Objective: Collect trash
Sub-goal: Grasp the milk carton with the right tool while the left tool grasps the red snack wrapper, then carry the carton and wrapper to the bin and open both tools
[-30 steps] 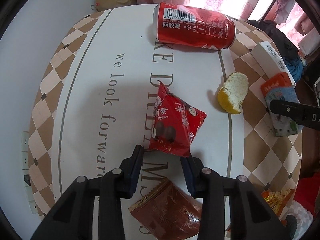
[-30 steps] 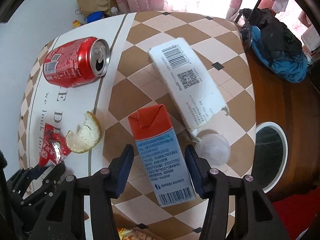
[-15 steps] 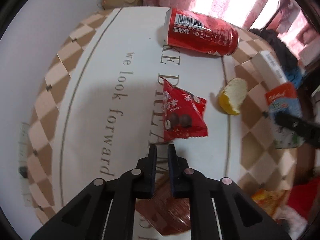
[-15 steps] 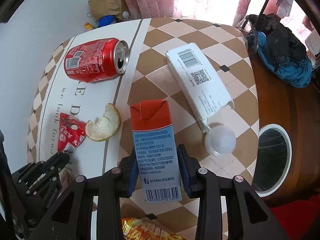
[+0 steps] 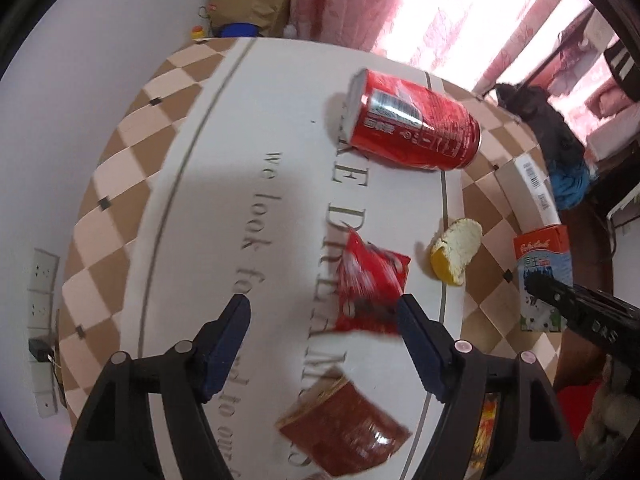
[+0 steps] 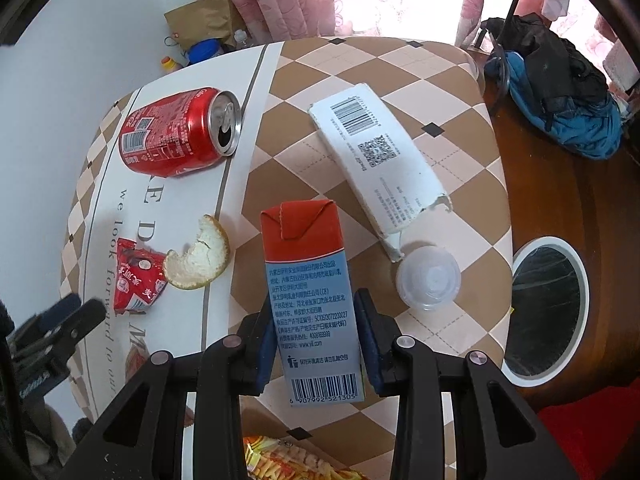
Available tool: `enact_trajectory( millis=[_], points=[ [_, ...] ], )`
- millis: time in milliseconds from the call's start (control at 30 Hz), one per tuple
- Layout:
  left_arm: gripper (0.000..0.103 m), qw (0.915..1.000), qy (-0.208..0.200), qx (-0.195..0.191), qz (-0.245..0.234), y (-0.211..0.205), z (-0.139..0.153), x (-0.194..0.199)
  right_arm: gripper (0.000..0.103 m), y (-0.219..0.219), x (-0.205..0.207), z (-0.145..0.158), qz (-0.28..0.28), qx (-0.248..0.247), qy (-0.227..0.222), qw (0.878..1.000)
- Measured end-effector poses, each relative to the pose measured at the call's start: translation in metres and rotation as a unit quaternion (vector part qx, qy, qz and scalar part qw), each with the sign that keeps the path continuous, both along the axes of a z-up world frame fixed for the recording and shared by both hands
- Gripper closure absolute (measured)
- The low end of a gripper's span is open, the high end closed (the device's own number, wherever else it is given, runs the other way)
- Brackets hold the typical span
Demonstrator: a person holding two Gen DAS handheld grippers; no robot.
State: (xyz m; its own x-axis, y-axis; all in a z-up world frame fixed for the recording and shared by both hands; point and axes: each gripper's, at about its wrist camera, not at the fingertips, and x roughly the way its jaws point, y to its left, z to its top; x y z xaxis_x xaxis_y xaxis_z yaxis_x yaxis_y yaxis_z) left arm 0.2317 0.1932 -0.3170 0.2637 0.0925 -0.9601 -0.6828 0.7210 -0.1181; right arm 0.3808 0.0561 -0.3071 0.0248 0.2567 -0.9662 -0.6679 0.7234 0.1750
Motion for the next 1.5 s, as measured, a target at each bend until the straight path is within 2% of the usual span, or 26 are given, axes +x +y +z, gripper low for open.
enact_trajectory(
  millis=[233,267,300,367,433,533,633,733,867,1000,1100,1233,1367,1500],
  points=[
    [0.033,0.9989,0.021,-0.038,-0.02,-0.002,-0.023,0.033,0.065,0.003,0.002,-0.006,-0.011,-0.007,-0.005,1.0],
    [0.051,0.9987,0.024,-0.038,-0.025,-0.005,-0.025,0.036,0.065,0.003,0.002,-0.008,-0.011,-0.009,-0.005,1.0],
    [0.065,0.9986,0.03,-0.033,-0.029,-0.007,-0.026,0.037,0.065,0.003,0.002,-0.008,-0.01,-0.01,-0.006,1.0],
    [0.073,0.9985,0.029,-0.032,-0.035,-0.011,-0.027,0.037,0.065,0.002,0.002,-0.01,-0.01,-0.01,-0.006,1.0],
    [0.079,0.9988,0.026,-0.011,-0.04,-0.016,-0.022,0.034,0.065,0.001,0.003,-0.009,-0.011,-0.008,-0.007,1.0],
    [0.08,0.9992,0.018,0.011,-0.034,-0.018,-0.012,0.026,0.065,-0.005,0.003,-0.004,-0.017,0.004,-0.008,1.0],
    [0.08,0.9981,0.009,0.052,-0.032,-0.024,0.01,0.018,0.065,-0.015,0.002,0.007,-0.024,0.023,-0.01,0.999],
    [0.08,0.9947,-0.015,0.094,-0.04,-0.041,0.045,0.015,0.065,-0.033,0.001,0.025,-0.036,0.051,-0.017,0.998],
    [0.08,0.9888,-0.054,0.124,-0.063,-0.07,0.09,0.022,0.065,-0.073,0.006,0.056,-0.063,0.095,-0.027,0.993],
    [0.08,0.9806,-0.102,0.132,-0.103,-0.118,0.134,0.046,0.065,-0.121,0.015,0.089,-0.093,0.13,-0.041,0.986],
    [0.08,0.9736,-0.133,0.125,-0.138,-0.16,0.16,0.071,0.065,-0.163,0.027,0.115,-0.115,0.145,-0.058,0.981],
    [0.08,0.9652,-0.156,0.092,-0.189,-0.217,0.168,0.109,0.065,-0.232,0.049,0.137,-0.154,0.148,-0.08,0.974],
    [0.08,0.9606,-0.151,0.039,-0.23,-0.262,0.142,0.158,0.065,-0.303,0.081,0.13,-0.202,0.118,-0.091,0.968],
    [0.08,0.9587,-0.111,-0.036,-0.259,-0.3,0.089,0.206,0.065,-0.357,0.115,0.088,-0.242,0.087,-0.06,0.964]
  ],
)
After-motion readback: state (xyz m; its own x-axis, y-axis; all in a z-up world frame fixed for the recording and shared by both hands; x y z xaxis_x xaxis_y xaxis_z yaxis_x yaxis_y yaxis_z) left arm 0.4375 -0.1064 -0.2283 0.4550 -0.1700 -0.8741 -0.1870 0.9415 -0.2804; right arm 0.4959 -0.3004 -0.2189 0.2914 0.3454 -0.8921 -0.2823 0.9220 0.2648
